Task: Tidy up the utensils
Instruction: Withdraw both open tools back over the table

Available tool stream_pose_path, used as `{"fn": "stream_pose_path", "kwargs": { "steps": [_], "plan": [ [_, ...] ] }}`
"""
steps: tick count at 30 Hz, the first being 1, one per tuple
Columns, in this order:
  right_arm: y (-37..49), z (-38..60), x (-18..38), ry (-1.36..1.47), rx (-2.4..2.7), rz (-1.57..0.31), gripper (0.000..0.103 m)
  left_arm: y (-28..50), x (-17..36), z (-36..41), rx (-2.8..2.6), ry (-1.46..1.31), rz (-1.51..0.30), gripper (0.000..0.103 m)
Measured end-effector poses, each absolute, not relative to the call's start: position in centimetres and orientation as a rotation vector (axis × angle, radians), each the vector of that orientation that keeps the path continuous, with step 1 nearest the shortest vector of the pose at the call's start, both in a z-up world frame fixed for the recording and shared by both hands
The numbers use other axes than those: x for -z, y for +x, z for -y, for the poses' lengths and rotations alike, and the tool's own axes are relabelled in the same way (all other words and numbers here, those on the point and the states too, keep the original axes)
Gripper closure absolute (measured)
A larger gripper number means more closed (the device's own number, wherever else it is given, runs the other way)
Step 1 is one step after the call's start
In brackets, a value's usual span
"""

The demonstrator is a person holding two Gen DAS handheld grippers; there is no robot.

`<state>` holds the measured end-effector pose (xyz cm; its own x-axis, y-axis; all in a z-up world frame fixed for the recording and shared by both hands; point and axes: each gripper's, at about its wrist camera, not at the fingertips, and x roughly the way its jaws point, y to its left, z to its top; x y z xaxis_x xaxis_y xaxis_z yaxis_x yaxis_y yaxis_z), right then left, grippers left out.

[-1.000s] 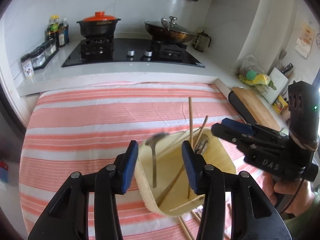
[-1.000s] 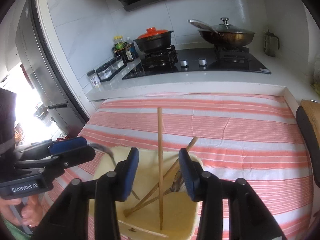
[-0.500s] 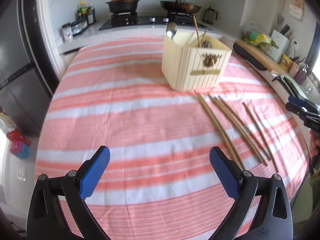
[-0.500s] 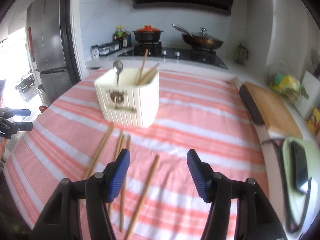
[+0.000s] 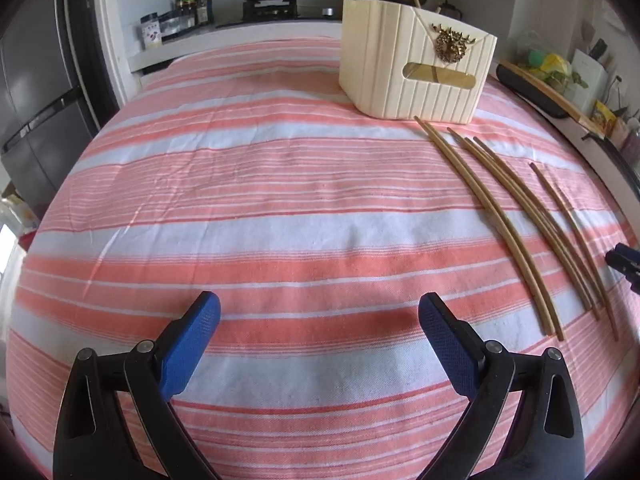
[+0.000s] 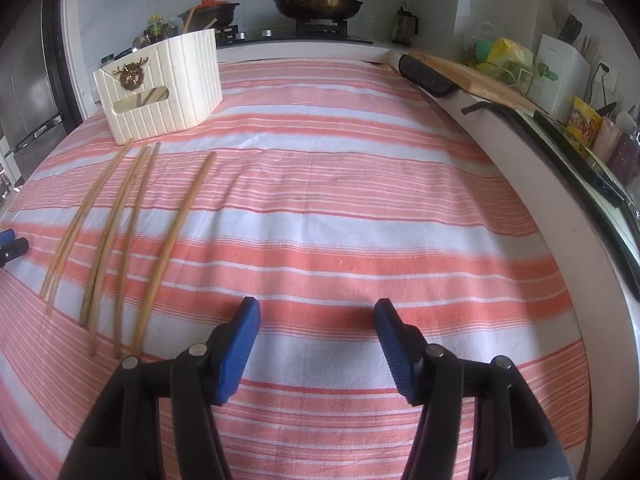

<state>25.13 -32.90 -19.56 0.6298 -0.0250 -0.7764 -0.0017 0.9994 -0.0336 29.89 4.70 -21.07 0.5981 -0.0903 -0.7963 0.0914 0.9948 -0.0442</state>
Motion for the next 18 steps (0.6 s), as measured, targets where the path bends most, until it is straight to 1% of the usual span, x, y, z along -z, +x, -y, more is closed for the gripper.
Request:
{"fn": "stream_pose_path", "kwargs": {
  "steps": [4, 18],
  "plan": [
    [25.29, 33.01, 19.90, -0.019, 0.010, -0.893, 0.041, 30.08, 21.37, -4.20, 0.103, 0.028, -0.935, 0.001],
    [25.25, 32.94, 19.95, -0.014, 0.008, -0.893, 0.040, 30.07, 21.33, -4.42, 0.111, 0.007, -0.931, 0.000]
  ]
}}
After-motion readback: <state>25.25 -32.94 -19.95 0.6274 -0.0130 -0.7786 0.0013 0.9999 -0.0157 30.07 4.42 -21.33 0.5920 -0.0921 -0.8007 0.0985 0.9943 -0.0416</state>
